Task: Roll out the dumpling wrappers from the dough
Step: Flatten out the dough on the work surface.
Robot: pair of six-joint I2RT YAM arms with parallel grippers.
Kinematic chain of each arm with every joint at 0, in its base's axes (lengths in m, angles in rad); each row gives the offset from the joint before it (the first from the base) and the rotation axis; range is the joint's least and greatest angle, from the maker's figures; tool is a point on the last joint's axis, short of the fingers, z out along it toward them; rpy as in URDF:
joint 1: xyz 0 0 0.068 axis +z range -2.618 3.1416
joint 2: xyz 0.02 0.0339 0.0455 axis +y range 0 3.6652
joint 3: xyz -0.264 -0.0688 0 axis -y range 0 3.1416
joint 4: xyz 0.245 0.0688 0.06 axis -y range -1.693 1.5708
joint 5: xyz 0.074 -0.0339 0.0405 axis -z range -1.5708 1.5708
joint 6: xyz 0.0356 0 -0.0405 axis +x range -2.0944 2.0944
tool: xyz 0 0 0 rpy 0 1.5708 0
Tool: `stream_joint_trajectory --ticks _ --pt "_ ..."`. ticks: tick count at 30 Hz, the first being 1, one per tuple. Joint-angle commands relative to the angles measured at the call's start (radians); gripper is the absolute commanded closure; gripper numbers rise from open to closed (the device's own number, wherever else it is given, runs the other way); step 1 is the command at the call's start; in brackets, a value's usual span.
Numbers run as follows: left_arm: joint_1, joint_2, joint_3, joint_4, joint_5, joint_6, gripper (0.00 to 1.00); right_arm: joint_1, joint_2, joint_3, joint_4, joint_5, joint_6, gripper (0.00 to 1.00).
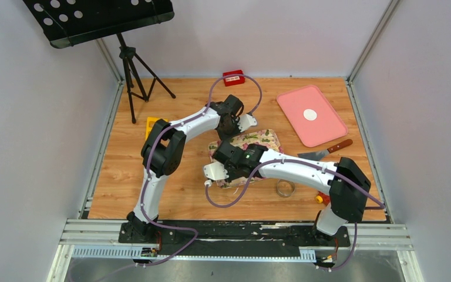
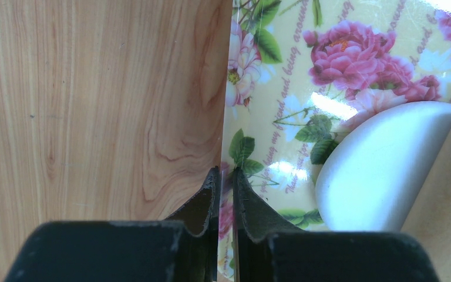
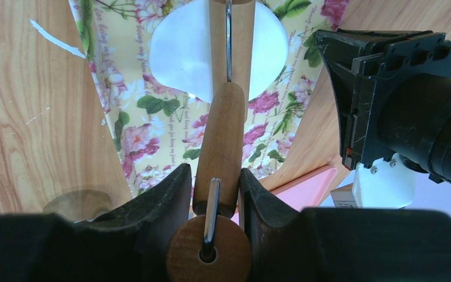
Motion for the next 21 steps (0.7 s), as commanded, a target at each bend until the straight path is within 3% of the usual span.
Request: stream_joint_trajectory --ticks 1,15,21 --pt "-0.002 0.067 -0.016 -0.009 -0.023 0.004 1.00 0.020 0.042 -0.075 -0.289 -0.222 0.055 1.00" --pt "-0.002 0.065 -0.014 -0.009 -0.024 0.005 1.00 0.030 0.012 -0.057 -0.322 -0.200 0.060 1.00" --pt "-0.002 0.068 -0.013 -0.009 -0.025 0.005 1.00 0.020 -0.068 0.032 -0.199 -0.033 0.054 1.00"
